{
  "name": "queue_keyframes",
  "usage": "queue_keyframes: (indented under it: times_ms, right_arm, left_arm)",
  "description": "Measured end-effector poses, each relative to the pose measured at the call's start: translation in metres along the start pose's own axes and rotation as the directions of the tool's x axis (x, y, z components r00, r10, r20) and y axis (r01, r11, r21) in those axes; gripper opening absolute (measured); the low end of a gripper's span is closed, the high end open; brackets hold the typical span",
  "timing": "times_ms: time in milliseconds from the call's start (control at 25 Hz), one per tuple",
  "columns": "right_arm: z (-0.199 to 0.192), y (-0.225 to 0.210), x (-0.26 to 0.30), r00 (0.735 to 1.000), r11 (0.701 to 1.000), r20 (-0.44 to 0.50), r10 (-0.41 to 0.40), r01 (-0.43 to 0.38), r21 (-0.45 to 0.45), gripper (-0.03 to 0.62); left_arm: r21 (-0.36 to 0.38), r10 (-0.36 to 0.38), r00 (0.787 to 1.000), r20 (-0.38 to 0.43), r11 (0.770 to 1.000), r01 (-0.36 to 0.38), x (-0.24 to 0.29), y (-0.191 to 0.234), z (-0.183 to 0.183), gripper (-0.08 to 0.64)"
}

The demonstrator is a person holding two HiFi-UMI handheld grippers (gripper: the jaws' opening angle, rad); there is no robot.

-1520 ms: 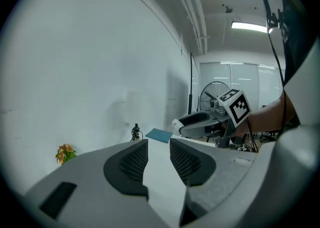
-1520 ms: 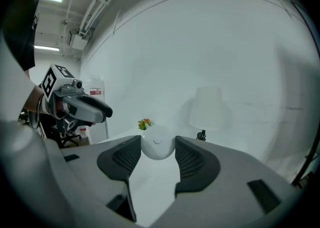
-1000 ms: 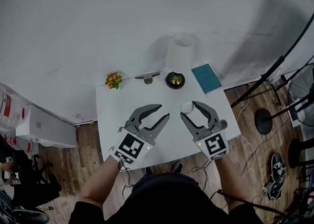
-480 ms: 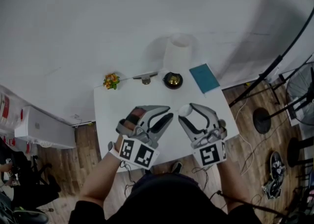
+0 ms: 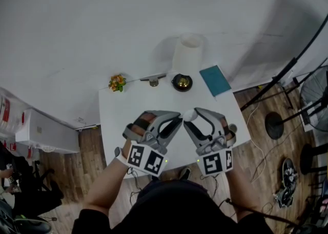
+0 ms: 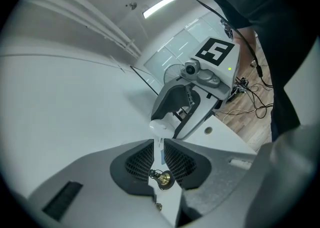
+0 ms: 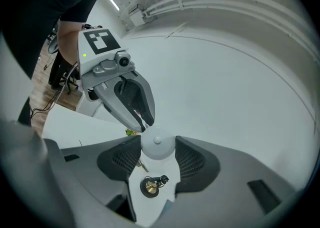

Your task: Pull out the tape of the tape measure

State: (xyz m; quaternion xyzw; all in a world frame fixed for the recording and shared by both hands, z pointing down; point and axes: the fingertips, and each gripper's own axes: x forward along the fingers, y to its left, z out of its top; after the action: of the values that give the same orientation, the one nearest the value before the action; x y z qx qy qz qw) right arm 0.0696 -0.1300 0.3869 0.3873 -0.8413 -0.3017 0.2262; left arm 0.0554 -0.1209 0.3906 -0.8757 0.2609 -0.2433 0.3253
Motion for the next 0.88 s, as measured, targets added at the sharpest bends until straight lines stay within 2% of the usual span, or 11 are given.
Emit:
queue_keyframes:
  times_ms: [400,880]
  right_arm:
    - [-0.004,0.004,0.01,1.0,0.998,-0.026,0.006,-0.008,-0.07,0.221]
    - [-0.011,0.009,0.019,0.999,0.995,-0.049,0.002,-0.007,-0.099,0.219]
  left_arm:
    - [0.072,0.0,0.999,-0.033,0.997,0.002,0.004,-0.001,-0.012,0.011]
    - [0.088,-0.005,0.996,-0.091,0.996,0.013,0.006,-0.002,-0.025,0.011]
